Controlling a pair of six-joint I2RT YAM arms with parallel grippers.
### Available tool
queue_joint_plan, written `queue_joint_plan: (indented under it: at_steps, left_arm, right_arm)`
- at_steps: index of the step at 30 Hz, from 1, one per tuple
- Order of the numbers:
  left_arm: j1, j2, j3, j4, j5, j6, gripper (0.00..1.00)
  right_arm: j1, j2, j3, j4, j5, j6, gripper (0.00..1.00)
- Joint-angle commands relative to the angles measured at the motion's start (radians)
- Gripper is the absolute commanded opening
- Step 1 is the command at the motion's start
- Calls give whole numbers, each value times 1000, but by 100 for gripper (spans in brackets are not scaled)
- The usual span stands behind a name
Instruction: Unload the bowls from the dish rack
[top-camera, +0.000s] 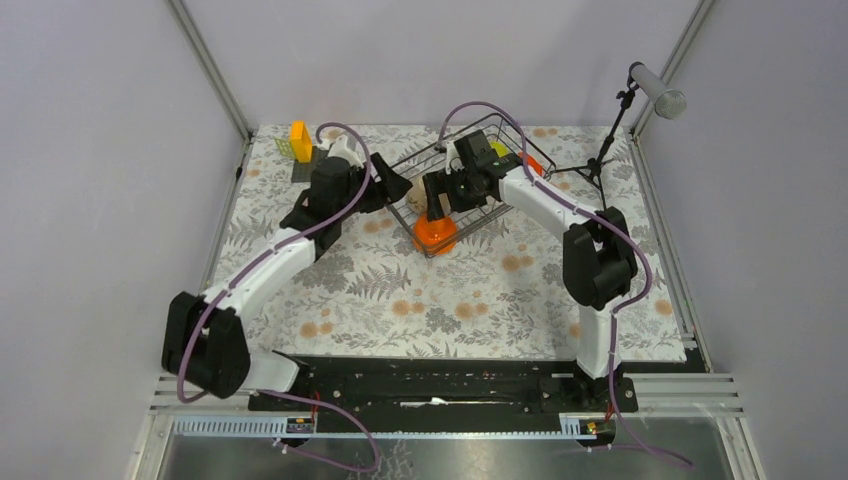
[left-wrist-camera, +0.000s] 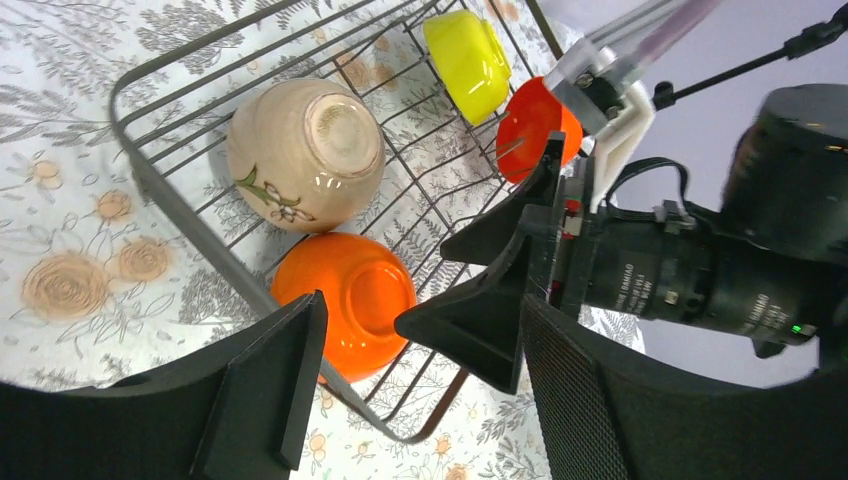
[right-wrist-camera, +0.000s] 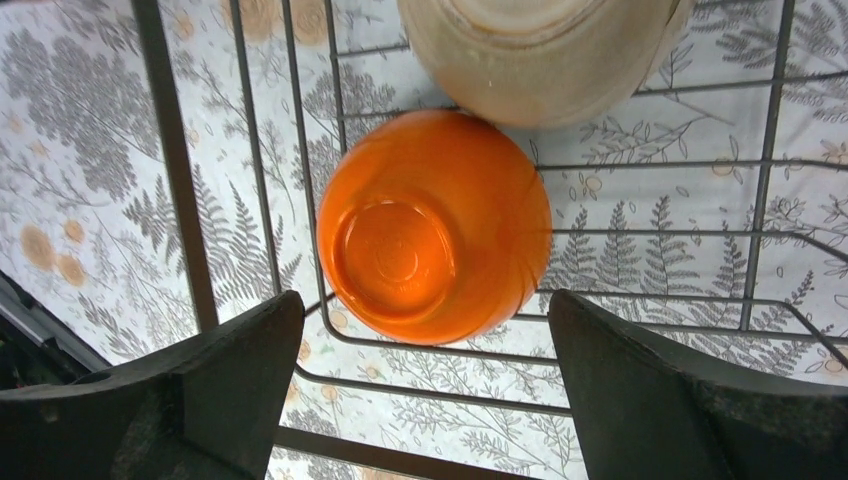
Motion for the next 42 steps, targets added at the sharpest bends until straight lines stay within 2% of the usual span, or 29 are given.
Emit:
queue_joint_plan:
  at_steps: [1,6,11,18,23,25,28,42]
  left_arm:
    - [2,-127,-97,38,-93,-61,77]
    - [2,-211,-201,48,-124,-90,81]
    - [2,-242,-278,84,-101,-103,90]
    - [4,-220,-325,101,-85,-97,90]
    - [4,-190,-333,124,-66,-100,90]
    - [4,-180,-332,127,-59,-99,90]
    - [4,-165,-332,132,-51,-91,90]
    - [4,-92,-326,156,-2,-89,86]
  right_arm:
    - [-1,22,46,-107,-17,-65,100]
    - [8,54,64,-109,2,-65,100]
    - [28,96,94,-110,43,-63,100]
    - [35,112,96,-50,16,-4,87]
    - [47,108,78,8,9,62,83]
    - [47,103,72,15,9,71,86]
    - [47,82,61,18,3,64,99]
    - [-11,22,15,-8,-24,48,100]
